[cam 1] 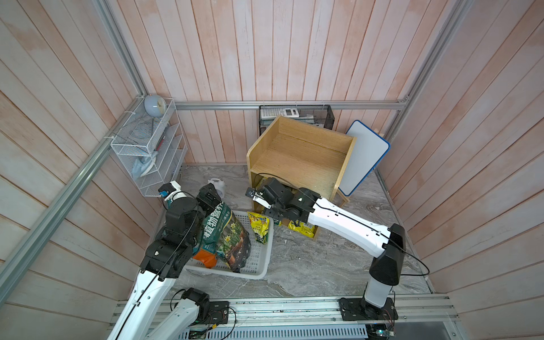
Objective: Take down the fertilizer bag from the shelf
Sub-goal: Place the fertilizer bag in the storage box, then pick up the fertilizer bag from the shelf.
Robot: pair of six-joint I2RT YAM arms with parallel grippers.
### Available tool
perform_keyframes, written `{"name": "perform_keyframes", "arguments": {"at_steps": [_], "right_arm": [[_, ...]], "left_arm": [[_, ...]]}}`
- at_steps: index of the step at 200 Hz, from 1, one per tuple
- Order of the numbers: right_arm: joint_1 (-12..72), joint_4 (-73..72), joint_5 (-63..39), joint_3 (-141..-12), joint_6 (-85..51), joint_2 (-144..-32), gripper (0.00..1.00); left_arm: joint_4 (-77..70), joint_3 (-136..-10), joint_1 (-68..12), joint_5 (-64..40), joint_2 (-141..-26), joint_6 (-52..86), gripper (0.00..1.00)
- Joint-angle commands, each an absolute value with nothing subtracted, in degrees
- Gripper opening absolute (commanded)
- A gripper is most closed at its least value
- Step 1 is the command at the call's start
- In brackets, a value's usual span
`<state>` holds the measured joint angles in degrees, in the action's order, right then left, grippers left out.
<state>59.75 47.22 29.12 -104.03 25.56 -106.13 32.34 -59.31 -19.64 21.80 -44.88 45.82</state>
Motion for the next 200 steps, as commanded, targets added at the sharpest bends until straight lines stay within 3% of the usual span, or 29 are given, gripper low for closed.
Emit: {"name": "perform_keyframes", "arguments": {"at_steps": [1,65,200], "right_arm": [[60.95,50.36,38.39,-107.82,34.19,-110.86,0.64],[61.07,43.73,50.05,-110.71,45.7,-116.63,0.64],[56.84,42.36,46.86,-111.09,42.31,-120.81,0.49]], "left_arm": [[33.99,-58.71,-19.03,23.71,-44.47,43.45,1.0],[33.2,-57.98,-18.72,24.01,-44.28,42.45,1.0],[33.13,-58.18,-18.46,24.16,-43.79,42.72,1.0]]}}
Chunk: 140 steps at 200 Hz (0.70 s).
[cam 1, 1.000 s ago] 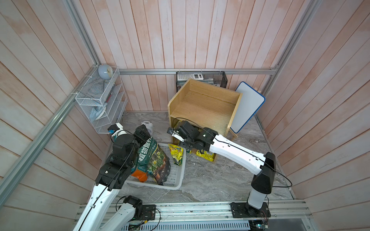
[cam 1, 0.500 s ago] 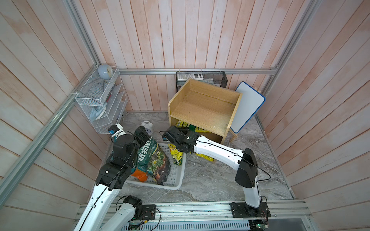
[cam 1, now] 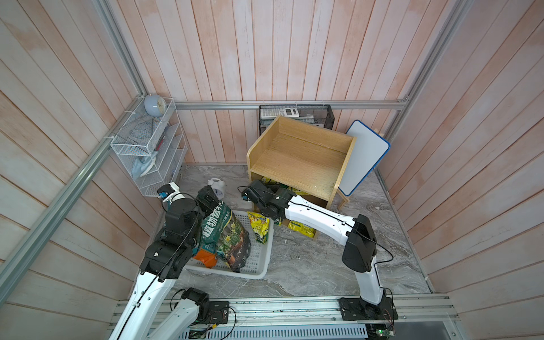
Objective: Take down the fertilizer bag from the shelf
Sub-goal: Pick up the fertilizer bag from the shelf.
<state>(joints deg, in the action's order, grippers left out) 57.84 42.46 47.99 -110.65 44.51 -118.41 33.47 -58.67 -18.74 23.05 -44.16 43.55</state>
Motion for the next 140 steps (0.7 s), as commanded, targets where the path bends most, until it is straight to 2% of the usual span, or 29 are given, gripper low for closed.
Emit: {"name": "perform_keyframes", "arguments": {"at_steps": [1,38,67,140], "right_arm": [[56.81,42.36,46.85,-111.09,42.25,-120.83,0.48],[56.05,42.17,45.92,-110.83,41.06,-120.65,0.24],[56.88,42.1,44.61,-110.92,40.11,-119.42,0.0],[61.08,47.32,44.65,-111.77,32.04,-115.14,0.0]], "left_arm": [[33.13,-58.18,-18.46,24.12,-43.78,42.72,1.0],[33.35,-58.01,-18.37,24.42,-43.65,42.71,1.0],[33.07,-57.92,-18.37,24.39,-43.53,42.98,1.0],[33.29,-57.58,-18.28,24.83,-43.11,42.89,1.0]]}}
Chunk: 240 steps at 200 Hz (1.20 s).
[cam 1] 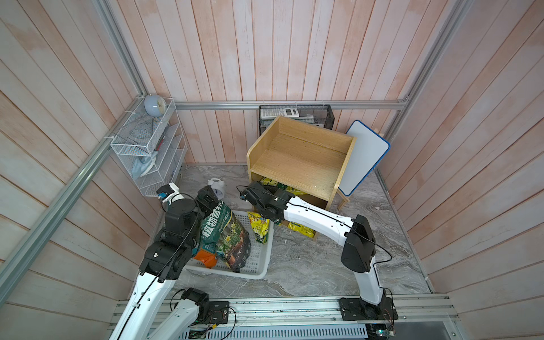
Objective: Take down the fertilizer bag from the shelf
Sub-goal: Pick up the fertilizer bag from the shelf, then place the fertilizer bag in the storage box.
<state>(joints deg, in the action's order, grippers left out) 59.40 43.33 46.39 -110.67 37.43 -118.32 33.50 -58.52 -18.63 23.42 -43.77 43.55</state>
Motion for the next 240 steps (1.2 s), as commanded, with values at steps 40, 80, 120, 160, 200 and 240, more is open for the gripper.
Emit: {"name": "perform_keyframes", "arguments": {"at_steps": [40,80,120,160,200,240], "right_arm": [[61.17,49.51,43.09,-113.38,26.48,-113.15,0.0],[61.17,53.53,37.97,-115.66,17.85,-108.98,0.0],[61.17,52.99,28.8,-113.92,7.85,-101.69,0.0],[61.19,48.71,15.63,-106.37,-2.29,-93.89,0.0],[61.23,36.43,1.76,-95.21,-14.81,-89.69,0.0],[61.2,25.98,-0.75,-88.6,-26.89,-90.96,0.0]], "left_arm": [[33.09,-57.13,-18.24,25.14,-43.11,42.82,1.0],[32.88,-57.24,-18.11,25.57,-43.01,42.63,1.0],[31.56,-56.54,-18.02,25.27,-43.0,43.58,1.0],[30.9,-54.97,-18.02,24.32,-42.57,44.69,1.0],[30.76,-54.12,-18.02,24.17,-42.33,45.55,1.0],[31.43,-54.24,-18.02,24.57,-41.64,45.62,1.0]]}}
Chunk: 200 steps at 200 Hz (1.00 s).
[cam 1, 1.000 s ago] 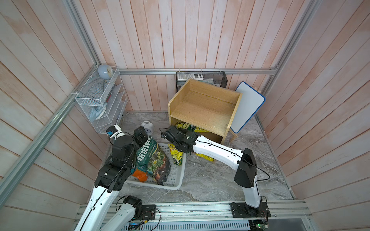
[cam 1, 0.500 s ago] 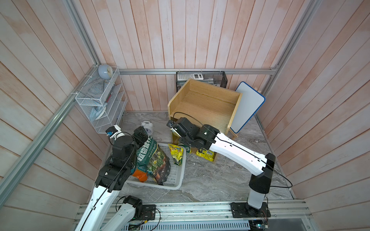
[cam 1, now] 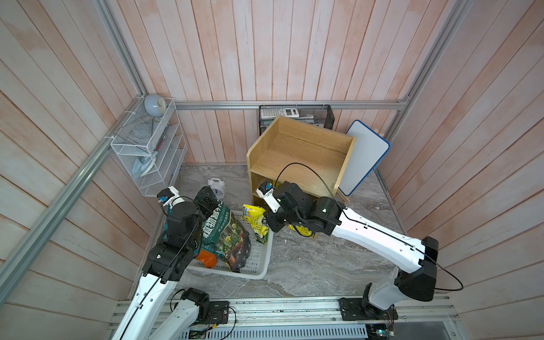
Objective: Take down the fertilizer bag from the shelf
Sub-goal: Place the fertilizer bag in the storage box.
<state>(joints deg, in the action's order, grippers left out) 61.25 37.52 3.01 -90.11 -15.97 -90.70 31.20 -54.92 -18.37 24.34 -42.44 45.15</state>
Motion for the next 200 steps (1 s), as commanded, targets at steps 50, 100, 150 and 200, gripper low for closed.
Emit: {"name": "perform_keyframes", "arguments": {"at_steps": [50,100,150,200], "right_arm": [[61.24,21.25,0.36,-87.96,-37.37,-96.48,0.0],[61.22,21.8,-7.82,-88.98,-41.2,-106.08,0.0],[61.26,28.18,-6.84,-90.69,-36.92,-108.36,0.14],[61.22,30.96,0.63,-92.17,-20.77,-100.07,0.34]], "left_arm": [[32.56,-53.72,-17.93,24.81,-40.0,46.31,1.0],[34.04,-53.71,-17.92,25.78,-38.61,45.97,1.0],[33.55,-53.52,-17.93,25.75,-38.72,45.98,1.0],[32.62,-53.96,-17.93,25.27,-39.97,45.46,1.0]]}}
